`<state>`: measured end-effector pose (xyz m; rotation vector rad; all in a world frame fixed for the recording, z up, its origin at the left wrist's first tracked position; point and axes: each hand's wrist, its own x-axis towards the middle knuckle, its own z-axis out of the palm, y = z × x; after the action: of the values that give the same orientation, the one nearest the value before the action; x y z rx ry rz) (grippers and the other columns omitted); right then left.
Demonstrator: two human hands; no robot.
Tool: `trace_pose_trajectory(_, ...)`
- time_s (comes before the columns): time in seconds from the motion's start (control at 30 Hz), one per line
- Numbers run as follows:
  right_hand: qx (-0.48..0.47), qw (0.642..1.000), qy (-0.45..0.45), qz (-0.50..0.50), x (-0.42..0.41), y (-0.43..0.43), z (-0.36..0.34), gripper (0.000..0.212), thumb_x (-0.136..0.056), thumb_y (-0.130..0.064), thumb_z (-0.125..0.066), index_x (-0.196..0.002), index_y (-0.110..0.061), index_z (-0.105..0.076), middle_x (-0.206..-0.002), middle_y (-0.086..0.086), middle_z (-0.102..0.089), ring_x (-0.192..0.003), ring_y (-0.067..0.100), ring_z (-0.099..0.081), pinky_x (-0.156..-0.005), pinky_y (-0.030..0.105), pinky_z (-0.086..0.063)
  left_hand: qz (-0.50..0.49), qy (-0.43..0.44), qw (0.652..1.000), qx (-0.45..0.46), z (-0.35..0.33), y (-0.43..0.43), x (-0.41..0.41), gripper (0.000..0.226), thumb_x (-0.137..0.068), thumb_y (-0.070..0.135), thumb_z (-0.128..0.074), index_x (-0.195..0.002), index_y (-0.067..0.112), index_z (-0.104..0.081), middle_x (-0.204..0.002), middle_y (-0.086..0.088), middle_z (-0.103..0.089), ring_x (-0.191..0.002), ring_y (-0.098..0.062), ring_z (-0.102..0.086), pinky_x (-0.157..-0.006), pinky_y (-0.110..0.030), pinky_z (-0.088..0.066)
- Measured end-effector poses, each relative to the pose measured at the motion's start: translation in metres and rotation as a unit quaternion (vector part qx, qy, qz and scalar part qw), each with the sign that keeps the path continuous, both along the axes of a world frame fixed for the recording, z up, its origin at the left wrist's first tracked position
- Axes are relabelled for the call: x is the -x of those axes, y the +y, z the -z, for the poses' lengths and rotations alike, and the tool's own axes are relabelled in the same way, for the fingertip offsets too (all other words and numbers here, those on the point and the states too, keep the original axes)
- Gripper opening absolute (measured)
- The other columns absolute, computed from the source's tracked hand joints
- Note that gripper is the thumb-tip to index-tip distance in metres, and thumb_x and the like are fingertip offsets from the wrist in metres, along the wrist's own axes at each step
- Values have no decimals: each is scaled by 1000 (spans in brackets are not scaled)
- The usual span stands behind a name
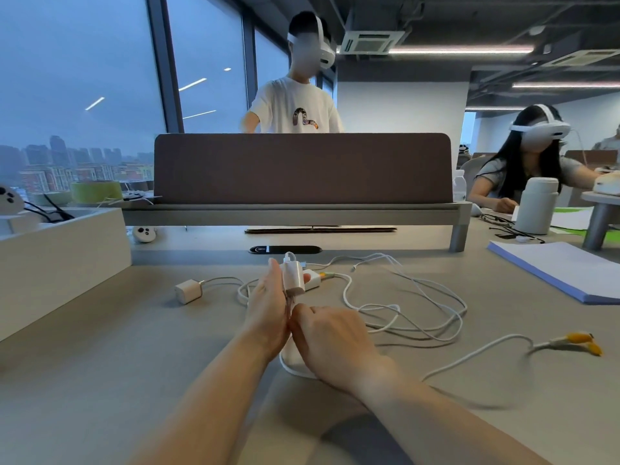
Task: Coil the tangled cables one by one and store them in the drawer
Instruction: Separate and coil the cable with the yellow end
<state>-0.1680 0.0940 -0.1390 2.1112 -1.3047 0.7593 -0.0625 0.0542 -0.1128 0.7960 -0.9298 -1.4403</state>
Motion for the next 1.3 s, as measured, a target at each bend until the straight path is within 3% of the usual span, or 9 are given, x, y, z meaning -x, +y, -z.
trace_pose_trajectory(0.13, 13, 999, -36, 7, 2, 3, 0, 23, -83, -35, -44, -66, -22, -54, -52, -5, -58, -40, 14, -52, -44, 24, -16, 21, 12, 1000, -3, -1, 1, -1, 24, -95, 17, -39, -88, 5, -58, -107, -22, -59, -98, -27, -53, -95, -39, -43)
trace_pose_trajectory(0.27, -12, 997, -63, -33, 4, 4, -2, 24, -86, -33, -39, -74, -20, -56, -58, -5, -61, -45, 16, -54, -42, 26, -24, -10, -132, 989, 64, 1, 3, 1, 22, -101, 19, -41, -115, 8, -54, -94, -8, -58, -84, -19, -53, -78, -29, -45)
trace_pose_trajectory(0.37, -35, 996, -71, -50, 10, 1, -2, 29, -93, -33, -35, -84, -18, -58, -64, -2, -62, -47, 20, -54, -41, 31, -34, 3, -210, 970, 120, 1, 5, -1, 11, -100, 24, -46, -110, 26, -50, -99, 6, -60, -88, -7, -58, -72, -17, -45)
trace_pose_trajectory(0.5, 0, 996, -79, -35, 18, -2, -4, 29, -94, -33, -38, -89, -18, -62, -61, -5, -61, -45, 19, -54, -41, 26, -27, 0, -223, 965, 139, 3, 2, -3, 14, -97, 20, -51, -111, 23, -53, -102, 6, -66, -95, -8, -62, -78, -18, -48)
trace_pose_trajectory(0.7, -1, 990, -139, -38, 33, -8, -7, 27, -92, -45, -43, -87, -24, -58, -66, -7, -63, -52, 15, -57, -44, 29, -42, -7, -289, 935, 207, 5, 2, -10, 16, -95, 21, -55, -100, 30, -68, -98, -5, -72, -91, -16, -65, -86, -30, -52)
trace_pose_trajectory(0.9, -18, 967, -253, -23, 43, -12, -10, 44, -75, -67, -58, -78, -24, -52, -64, -14, -52, -58, 10, -51, -51, 28, -39, 34, -291, 934, 203, 2, 5, -13, 18, -95, 25, -56, -94, 29, -73, -93, -11, -71, -82, -11, -59, -82, -25, -48)
trace_pose_trajectory(1.03, -50, 932, -356, -38, 55, -15, -15, 46, -63, -73, -55, -71, -29, -45, -57, -15, -45, -55, 2, -43, -52, 27, -34, 70, -286, 937, 186, 2, 5, -15, 17, -91, 27, -60, -102, 32, -72, -103, 9, -73, -101, -7, -63, -92, -23, -47)
trace_pose_trajectory(1.2, -70, 896, -428, -91, 58, -20, -15, 30, -72, -58, -62, -68, -34, -45, -58, -13, -46, -54, 6, -42, -54, 24, -36, 126, -256, 945, 159, 0, 8, -15, 26, -84, 40, -63, -104, 27, -75, -99, -8, -72, -91, -17, -59, -85, -29, -43)
trace_pose_trajectory(1.3, -89, 873, -462, -132, 55, -18, -18, 22, -83, -41, -65, -71, -29, -51, -63, -11, -51, -57, 4, -45, -54, 16, -37, 183, -157, 965, 102, -1, 7, -14, 33, -81, 31, -63, -107, 13, -72, -90, -11, -68, -80, -14, -60, -76, -22, -50)
